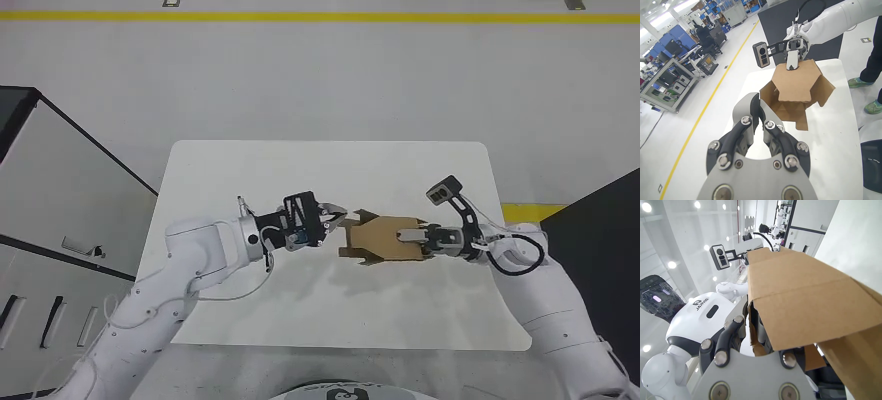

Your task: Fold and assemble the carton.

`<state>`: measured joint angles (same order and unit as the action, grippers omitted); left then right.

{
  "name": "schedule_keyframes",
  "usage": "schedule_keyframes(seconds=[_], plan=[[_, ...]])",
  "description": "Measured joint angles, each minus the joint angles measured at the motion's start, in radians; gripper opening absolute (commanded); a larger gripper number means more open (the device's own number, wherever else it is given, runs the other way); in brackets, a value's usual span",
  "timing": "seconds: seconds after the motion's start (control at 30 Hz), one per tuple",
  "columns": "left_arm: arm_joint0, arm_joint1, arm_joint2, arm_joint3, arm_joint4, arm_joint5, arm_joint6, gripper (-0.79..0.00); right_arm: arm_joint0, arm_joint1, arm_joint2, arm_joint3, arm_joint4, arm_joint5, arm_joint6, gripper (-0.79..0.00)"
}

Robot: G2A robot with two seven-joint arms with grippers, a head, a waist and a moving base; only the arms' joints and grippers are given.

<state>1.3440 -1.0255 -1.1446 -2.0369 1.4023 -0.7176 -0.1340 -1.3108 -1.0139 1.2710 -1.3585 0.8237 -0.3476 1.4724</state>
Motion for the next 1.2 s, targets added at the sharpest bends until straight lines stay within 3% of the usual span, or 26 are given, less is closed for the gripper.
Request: schedule_keyframes(seconds=[0.3, 1.2], plan=[[0.06, 0.005, 0.006, -0.021, 0.006, -0.007, 0.02, -0.785, -0.001, -0.009, 0.003, 0.022, 0.066, -0.005, -0.038, -0.785], [-0.041, -0.02, 0.161, 0.015, 0.0, -0.061, 0.014, -0.785, 0.014, -0.027, -0.011, 0.044, 0.048, 0.015, -0.116, -0.785]])
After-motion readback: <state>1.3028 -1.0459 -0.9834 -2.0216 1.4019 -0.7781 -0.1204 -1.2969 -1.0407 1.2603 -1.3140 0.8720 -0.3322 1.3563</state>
